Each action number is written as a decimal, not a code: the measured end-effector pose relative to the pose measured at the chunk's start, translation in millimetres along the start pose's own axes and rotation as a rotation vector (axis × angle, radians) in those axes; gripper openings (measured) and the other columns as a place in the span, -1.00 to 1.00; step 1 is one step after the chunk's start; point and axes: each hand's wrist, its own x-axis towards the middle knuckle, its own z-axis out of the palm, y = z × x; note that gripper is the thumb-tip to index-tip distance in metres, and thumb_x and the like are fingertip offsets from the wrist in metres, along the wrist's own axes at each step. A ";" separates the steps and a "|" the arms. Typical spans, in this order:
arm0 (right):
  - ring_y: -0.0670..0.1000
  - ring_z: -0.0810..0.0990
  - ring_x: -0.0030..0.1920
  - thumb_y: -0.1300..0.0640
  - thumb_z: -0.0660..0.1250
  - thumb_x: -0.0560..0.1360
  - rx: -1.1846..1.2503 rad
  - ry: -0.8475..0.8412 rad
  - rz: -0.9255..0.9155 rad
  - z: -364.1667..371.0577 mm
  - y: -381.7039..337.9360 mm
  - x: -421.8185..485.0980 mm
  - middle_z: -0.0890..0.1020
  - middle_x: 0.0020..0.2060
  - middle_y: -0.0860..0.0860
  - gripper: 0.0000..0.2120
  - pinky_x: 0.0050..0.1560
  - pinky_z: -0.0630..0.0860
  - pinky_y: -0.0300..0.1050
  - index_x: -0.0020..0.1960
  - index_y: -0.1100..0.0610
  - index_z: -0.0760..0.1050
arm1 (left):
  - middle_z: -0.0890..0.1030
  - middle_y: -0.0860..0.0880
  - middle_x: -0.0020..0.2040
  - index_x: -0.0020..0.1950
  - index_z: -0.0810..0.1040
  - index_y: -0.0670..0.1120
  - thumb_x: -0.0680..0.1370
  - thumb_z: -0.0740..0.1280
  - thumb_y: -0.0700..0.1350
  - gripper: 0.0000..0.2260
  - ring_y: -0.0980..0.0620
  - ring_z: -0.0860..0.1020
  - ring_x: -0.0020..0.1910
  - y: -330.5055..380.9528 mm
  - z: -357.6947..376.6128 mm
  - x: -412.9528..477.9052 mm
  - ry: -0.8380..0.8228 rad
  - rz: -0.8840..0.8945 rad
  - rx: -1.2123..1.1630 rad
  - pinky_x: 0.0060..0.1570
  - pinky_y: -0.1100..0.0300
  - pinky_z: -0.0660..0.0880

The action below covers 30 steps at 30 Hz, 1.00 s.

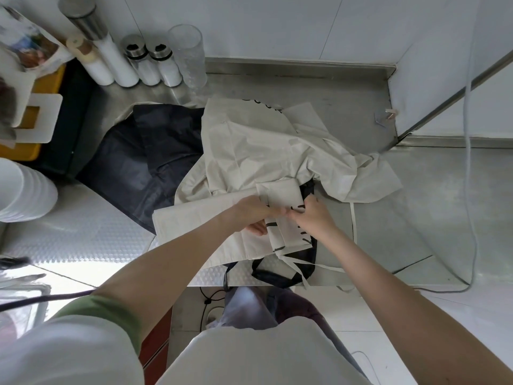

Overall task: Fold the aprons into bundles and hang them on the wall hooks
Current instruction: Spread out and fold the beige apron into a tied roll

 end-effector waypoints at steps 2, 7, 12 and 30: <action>0.13 0.50 0.11 -0.07 0.41 0.45 0.009 0.007 0.010 -0.6 0.0 -2.0 0.48 0.08 0.16 -0.57 -0.02 0.44 -0.03 0.07 0.21 0.35 | 0.66 -0.15 0.00 0.18 0.57 -0.18 0.50 0.45 -0.04 -0.68 -0.02 0.65 -0.12 -0.4 -1.9 -2.1 -0.129 0.005 -0.046 -0.09 0.16 0.63; 0.02 0.57 -0.17 0.02 0.42 0.45 0.325 -0.030 0.033 -9.3 -8.8 -17.7 0.51 -0.12 0.03 -0.67 -0.28 0.49 -0.11 -0.05 0.15 0.31 | 0.64 -0.07 -0.01 0.12 0.54 -0.15 0.56 0.26 -0.38 -0.79 0.01 0.63 -0.08 -7.0 -2.3 -2.2 -0.190 0.077 -0.272 -0.04 0.11 0.62; 0.03 0.65 -0.01 0.21 0.42 0.48 0.730 -0.290 0.070 -22.5 -3.2 -23.8 0.66 0.05 0.06 -0.70 -0.11 0.60 -0.11 0.18 0.10 0.47 | 0.63 -0.05 0.11 0.25 0.48 -0.07 0.60 0.18 -0.39 -0.68 -0.01 0.62 0.07 -6.0 0.9 -6.7 -0.293 0.161 -0.479 0.10 0.04 0.57; 0.05 0.61 0.09 0.25 0.25 0.53 0.921 -0.086 -0.016 -31.4 -22.3 -28.1 0.65 0.04 0.01 -0.69 0.16 0.53 0.02 0.23 0.01 0.48 | 0.44 -0.13 0.04 0.10 0.24 -0.13 0.46 0.32 -0.27 -0.67 -0.08 0.48 -0.01 12.3 38.4 -0.8 0.098 0.400 0.280 -0.03 0.02 0.49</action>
